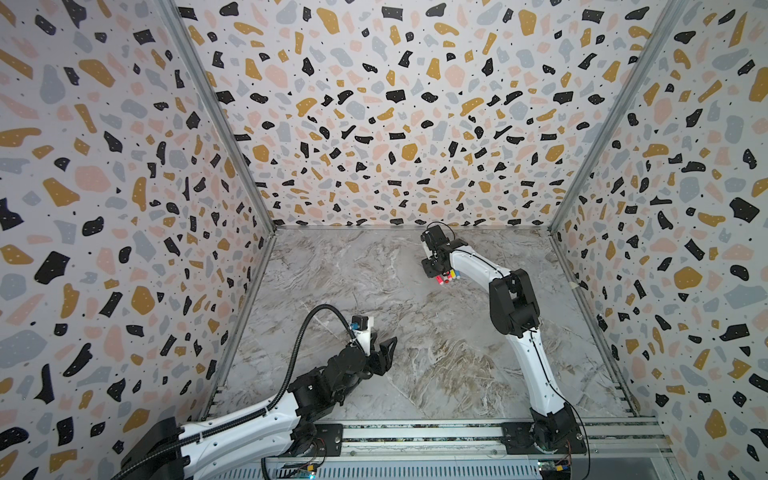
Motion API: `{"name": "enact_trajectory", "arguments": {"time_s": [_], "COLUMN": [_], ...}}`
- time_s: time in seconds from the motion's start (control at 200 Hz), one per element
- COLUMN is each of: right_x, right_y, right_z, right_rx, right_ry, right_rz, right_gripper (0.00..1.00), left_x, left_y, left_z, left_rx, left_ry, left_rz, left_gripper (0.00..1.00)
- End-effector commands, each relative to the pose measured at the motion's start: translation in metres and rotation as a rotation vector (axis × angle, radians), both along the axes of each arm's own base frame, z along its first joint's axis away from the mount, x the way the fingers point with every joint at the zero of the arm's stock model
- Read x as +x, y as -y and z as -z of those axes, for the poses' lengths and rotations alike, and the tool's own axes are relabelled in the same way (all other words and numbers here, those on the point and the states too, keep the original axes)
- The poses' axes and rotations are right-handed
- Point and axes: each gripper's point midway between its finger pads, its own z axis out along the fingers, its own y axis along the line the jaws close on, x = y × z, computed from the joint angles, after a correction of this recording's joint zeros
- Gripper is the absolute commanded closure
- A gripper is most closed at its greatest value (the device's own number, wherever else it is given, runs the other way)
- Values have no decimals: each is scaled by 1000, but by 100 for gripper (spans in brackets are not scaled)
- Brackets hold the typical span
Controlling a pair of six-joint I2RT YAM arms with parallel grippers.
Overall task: Insert the pens into the pen caps
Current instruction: 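Carry the capped pink highlighter to the other markers and lower it beside them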
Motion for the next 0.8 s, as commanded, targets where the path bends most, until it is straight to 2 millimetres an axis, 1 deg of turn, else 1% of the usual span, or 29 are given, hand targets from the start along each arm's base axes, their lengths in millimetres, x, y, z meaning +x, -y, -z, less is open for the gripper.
{"name": "enact_trajectory", "arguments": {"time_s": [0.0, 0.255, 0.345, 0.436, 0.526, 0.576, 0.601, 0.606, 0.611, 0.686, 0.796], "right_x": [1, -7, -6, -11, -15, -15, -15, -14, -14, -14, -14], "right_y": [-3, -5, -7, -19, -32, -37, -39, -38, -39, -43, -45], "right_z": [-59, -97, -103, -105, -98, -88, -80, -82, -77, -63, -50], "right_rx": [78, 140, 150, 200, 243, 243, 236, 237, 234, 221, 210], "right_ry": [111, 195, 198, 180, 136, 100, 75, 77, 69, 26, 3], "right_rz": [16, 1, -9, -64, -114, -123, -125, -124, -124, -128, -125], "right_gripper": [66, 68, 71, 72, 72, 72, 72, 72, 72, 72, 72], "left_x": [3, 2, 3, 3, 3, 3, 3, 3, 3, 3, 2], "left_y": [0, 0, 0, 0, 1, 1, 1, 1, 1, 0, -1], "left_z": [-17, -19, -19, -20, -21, -21, -21, -21, -21, -19, -20], "left_rx": [-16, -33, -31, -31, -35, -34, -36, -36, -38, -37, -38], "left_ry": [36, 41, 42, 42, 44, 43, 42, 42, 41, 39, 40], "left_rz": [-12, -11, -12, -12, -12, -13, -13, -13, -13, -13, -14], "left_gripper": [35, 35, 35, 35, 35, 35, 35, 35, 35, 35, 35]}}
